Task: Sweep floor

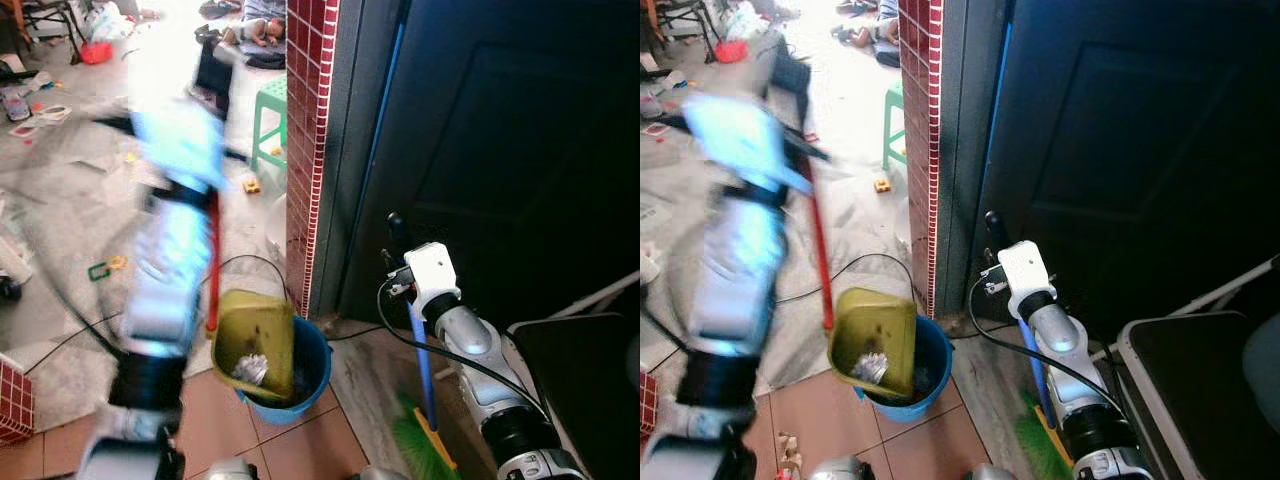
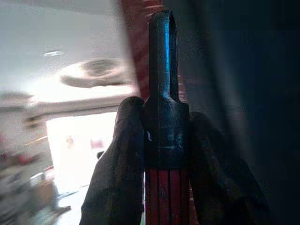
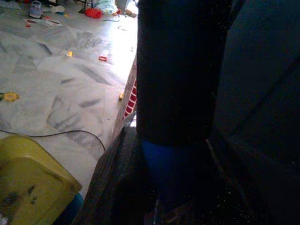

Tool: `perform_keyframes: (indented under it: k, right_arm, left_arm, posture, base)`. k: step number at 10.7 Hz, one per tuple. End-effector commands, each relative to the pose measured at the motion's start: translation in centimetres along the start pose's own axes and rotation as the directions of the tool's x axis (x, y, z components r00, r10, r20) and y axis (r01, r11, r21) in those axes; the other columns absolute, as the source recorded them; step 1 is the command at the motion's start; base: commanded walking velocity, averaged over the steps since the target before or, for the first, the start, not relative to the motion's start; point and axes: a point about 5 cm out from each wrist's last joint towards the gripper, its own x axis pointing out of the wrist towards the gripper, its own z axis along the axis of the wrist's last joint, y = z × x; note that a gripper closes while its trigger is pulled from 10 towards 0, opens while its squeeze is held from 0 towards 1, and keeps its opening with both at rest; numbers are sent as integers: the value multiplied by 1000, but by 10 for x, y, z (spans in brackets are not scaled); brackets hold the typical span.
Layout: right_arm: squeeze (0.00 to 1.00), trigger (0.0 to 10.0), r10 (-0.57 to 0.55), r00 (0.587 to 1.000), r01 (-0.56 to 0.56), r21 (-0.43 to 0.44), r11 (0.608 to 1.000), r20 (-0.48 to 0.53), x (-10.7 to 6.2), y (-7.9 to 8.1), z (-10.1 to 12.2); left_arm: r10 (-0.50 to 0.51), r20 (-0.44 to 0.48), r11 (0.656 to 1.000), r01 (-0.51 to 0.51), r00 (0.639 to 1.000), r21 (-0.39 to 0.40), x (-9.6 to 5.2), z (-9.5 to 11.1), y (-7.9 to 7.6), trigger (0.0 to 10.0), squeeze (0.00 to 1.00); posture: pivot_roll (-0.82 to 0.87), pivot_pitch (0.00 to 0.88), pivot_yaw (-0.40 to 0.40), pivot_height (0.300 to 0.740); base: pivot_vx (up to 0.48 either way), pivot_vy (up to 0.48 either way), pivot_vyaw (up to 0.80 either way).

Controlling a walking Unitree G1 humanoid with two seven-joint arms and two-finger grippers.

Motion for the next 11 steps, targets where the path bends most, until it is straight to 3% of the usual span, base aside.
perform_keyframes:
  k: [1,2,3,4,5,6,8,9,10,11]
  right_arm:
    - [0,10000,-10,999,11,-16,1000,30,3,-4,8]
    - [0,10000,-14,999,14,-15,1000,31,3,-4,8]
    - [0,10000,-14,999,15,-15,1000,32,3,-4,8]
    - [0,10000,-10,999,11,-17,1000,33,3,-2,8]
    - [0,10000,-7,999,7,-21,1000,33,3,-2,7]
    - [0,10000,-9,999,10,-28,1000,35,4,-2,8]
    - [0,10000,-10,999,11,-29,1000,35,4,-2,8]
    - [0,10000,-15,999,16,-34,999,30,5,-2,7]
    - [0,10000,-12,1000,13,-33,999,20,5,0,4]
    - [0,10000,-10,1000,11,-33,999,18,5,0,4]
  left_arm:
    - [-111,75,994,109,991,29,2,11,-15,10000,0]
    - [-225,85,974,224,971,21,-5,9,-35,10000,0]
    - [-280,97,960,279,955,27,-7,11,-42,10000,0]
    - [-436,118,900,430,892,76,-12,17,-62,10000,0]
    - [-460,140,888,455,877,65,-8,22,-68,10000,0]
    - [-489,160,872,479,857,103,-7,26,-72,10000,0]
    - [-499,162,867,487,851,107,-7,26,-73,10000,0]
    - [-382,148,921,389,912,-22,0,26,-68,10000,0]
    - [-275,142,957,285,951,-51,8,30,-58,10000,0]
    - [-271,132,946,289,953,-146,8,28,-59,10000,0]
  posture:
    - [-22,0,-36,740]
    - [-20,0,-33,740]
    - [-20,0,-33,740]
    - [-18,0,-33,740]
    - [-15,0,-34,740]
    - [-15,0,-34,740]
    - [-15,0,-34,740]
    - [-14,0,-31,740]
    - [-9,0,-34,740]
    - [-8,0,-35,740]
  base:
    - [0,0,0]
    - [0,0,0]
    - [0,0,0]
    - [0,0,0]
    - [0,0,0]
    - [0,0,0]
    - [0,0,0]
    - [0,0,0]
    - [0,0,0]
    - [0,0,0]
